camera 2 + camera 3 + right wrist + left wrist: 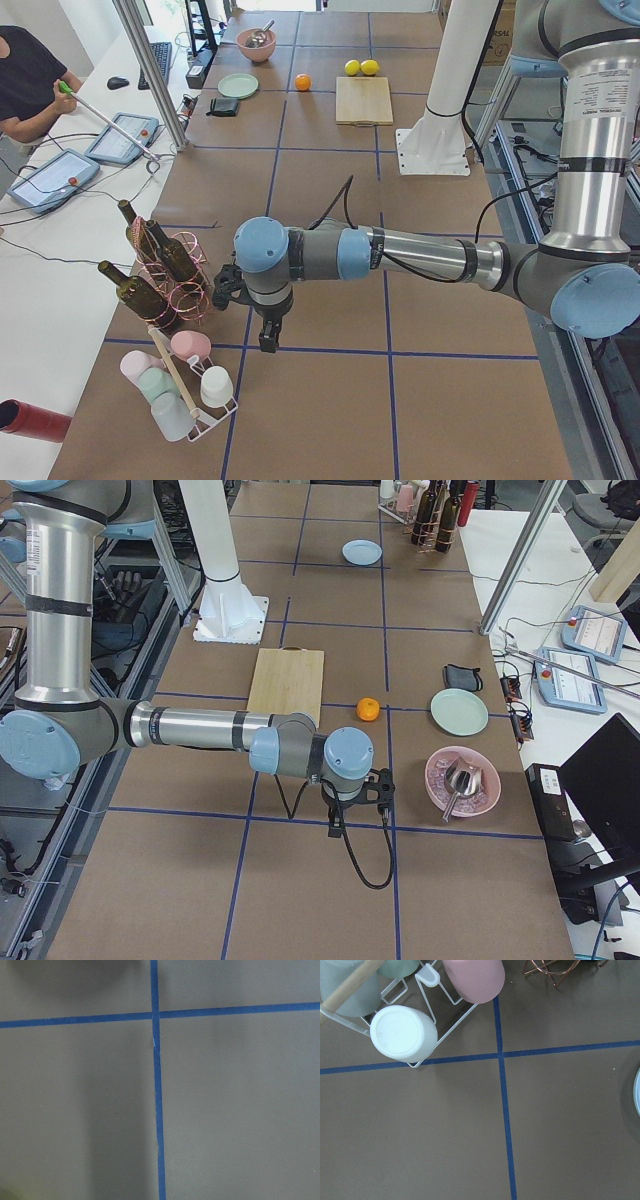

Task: Pick orange to plate

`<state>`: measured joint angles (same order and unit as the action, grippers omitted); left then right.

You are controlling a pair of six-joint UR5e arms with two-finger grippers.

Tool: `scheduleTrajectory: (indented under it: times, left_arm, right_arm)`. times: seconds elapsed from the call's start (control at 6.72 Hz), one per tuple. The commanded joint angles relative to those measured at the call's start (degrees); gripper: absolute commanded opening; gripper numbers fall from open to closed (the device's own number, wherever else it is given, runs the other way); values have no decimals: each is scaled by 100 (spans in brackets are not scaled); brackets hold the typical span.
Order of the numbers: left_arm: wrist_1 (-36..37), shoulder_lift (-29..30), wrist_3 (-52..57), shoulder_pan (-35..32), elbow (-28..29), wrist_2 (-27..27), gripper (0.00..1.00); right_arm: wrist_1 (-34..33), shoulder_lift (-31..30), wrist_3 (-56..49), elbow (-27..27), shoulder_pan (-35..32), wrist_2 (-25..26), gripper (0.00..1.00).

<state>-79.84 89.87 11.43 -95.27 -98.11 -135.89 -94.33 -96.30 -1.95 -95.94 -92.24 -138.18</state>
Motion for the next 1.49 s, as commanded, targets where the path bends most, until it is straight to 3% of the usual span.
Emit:
scheduleTrajectory:
  times: [0.0, 0.3, 0.6, 0.89, 1.04, 1.34]
  left_arm:
    - [-197, 4, 8, 0, -15, 1, 100]
    - [-252, 92, -44, 9, -24, -17, 100]
    - [-418, 618, -88, 410, 3, -16, 100]
    - [-1572, 646, -219, 527, 133, -17, 100]
    - [-1744, 646, -1177, 1067, 195, -52, 100]
    - [-3931, 567, -4232, 2123, 858, 210, 100]
  right_arm:
    - [11, 50, 54, -21, -5, -7, 100]
    - [29, 103, 441, -74, -5, -16, 100]
    - [29, 662, 502, 13, 30, -7, 100]
    - [37, 1321, 731, 48, 83, -51, 100]
    - [98, 1464, 722, 171, 274, -103, 100]
    - [582, 1457, 784, 163, 434, -296, 100]
